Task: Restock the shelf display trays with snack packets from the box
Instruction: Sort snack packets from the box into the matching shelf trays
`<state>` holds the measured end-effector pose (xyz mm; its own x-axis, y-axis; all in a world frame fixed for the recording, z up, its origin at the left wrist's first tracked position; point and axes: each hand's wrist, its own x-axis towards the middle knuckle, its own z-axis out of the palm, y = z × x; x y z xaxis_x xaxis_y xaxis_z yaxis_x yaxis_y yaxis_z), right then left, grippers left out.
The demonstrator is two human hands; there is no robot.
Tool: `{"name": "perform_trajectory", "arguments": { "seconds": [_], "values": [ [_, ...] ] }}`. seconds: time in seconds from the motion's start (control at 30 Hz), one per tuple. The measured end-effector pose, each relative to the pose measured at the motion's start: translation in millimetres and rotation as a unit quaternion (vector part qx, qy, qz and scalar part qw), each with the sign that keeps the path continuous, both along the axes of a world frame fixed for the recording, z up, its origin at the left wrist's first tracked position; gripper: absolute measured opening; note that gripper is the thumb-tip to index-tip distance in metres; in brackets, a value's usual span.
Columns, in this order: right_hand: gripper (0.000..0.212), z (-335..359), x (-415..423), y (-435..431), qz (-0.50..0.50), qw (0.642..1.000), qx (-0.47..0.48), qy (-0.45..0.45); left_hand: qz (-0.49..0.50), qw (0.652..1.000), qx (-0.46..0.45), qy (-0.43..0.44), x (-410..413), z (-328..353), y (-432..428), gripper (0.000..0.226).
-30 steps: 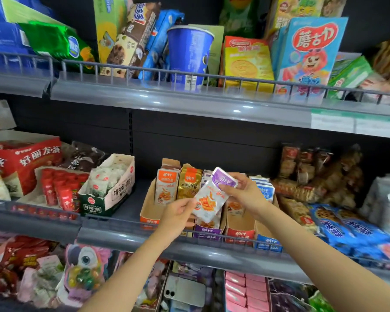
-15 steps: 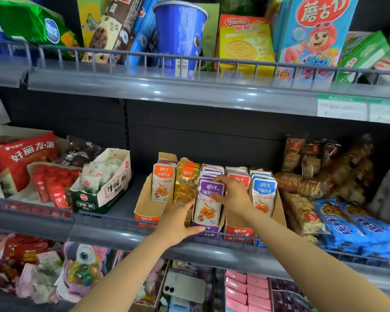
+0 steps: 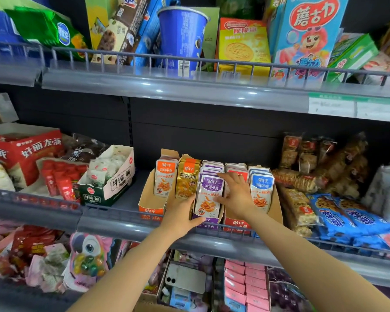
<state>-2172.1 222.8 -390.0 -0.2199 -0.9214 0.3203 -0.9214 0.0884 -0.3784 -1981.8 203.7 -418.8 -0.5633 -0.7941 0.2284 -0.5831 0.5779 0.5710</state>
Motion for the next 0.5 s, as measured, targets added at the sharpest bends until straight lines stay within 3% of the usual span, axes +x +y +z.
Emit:
{"name": "perform_trajectory", "arguments": {
  "seconds": [0.27, 0.5],
  "values": [
    [0.063, -9, 16, 72, 0.115, 0.989, -0.035, -0.086, 0.008, 0.996, -0.080, -0.026, 32, -1, 48, 0.077],
    [0.058, -110, 46, 171, 0.171, 0.970, 0.081, -0.151, -0.020, 0.993, -0.021, -0.118, 81, -92, 114, 0.073]
  ]
}}
